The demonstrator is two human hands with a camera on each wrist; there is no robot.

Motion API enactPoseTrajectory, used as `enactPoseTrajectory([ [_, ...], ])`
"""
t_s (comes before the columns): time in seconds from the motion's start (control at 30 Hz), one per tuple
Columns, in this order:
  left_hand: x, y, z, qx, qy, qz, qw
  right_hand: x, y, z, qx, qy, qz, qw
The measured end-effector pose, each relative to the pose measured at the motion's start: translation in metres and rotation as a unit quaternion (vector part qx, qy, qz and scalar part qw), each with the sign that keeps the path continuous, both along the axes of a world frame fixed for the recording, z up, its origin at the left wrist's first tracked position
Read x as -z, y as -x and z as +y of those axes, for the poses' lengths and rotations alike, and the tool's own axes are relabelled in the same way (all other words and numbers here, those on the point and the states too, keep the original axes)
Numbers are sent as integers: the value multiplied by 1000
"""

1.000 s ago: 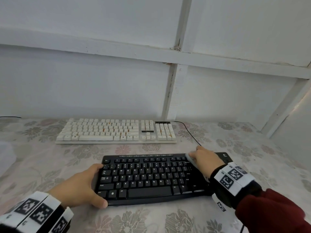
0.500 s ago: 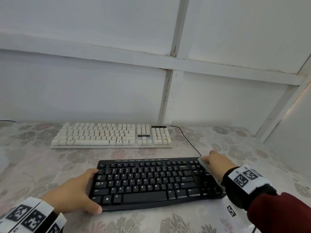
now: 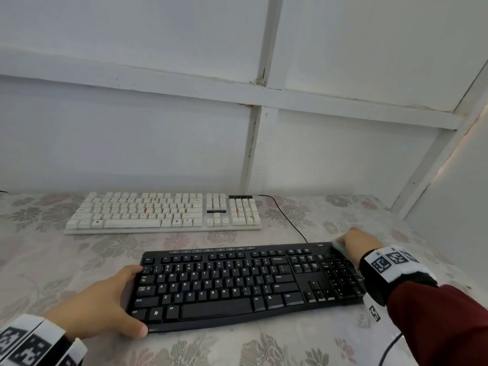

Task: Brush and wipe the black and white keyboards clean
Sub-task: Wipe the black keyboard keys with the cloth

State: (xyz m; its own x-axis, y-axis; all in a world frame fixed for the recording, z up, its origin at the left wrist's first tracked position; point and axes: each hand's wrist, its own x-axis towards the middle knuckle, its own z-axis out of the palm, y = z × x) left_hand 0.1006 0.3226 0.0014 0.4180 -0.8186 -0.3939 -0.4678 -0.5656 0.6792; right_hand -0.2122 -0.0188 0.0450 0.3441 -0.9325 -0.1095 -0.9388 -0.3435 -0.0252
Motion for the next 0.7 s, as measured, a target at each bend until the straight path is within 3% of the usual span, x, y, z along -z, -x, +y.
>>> enactPoseTrajectory([
  [0.13,-1,1,0,-3,3,-1,1000,2,-20,32,-132,-29,36,990],
  [0.2,-2,1,0,-4,2,2,1000,7,-25,37,-159,-23,43,986],
  [0.3,-3,3,1,-5,-1,-2,1000,12,-23,32,-135,-28,37,990],
  [0.7,-14,10,2,10,-31,-17,999,-3,-12,-5,-48,-26,185,981],
])
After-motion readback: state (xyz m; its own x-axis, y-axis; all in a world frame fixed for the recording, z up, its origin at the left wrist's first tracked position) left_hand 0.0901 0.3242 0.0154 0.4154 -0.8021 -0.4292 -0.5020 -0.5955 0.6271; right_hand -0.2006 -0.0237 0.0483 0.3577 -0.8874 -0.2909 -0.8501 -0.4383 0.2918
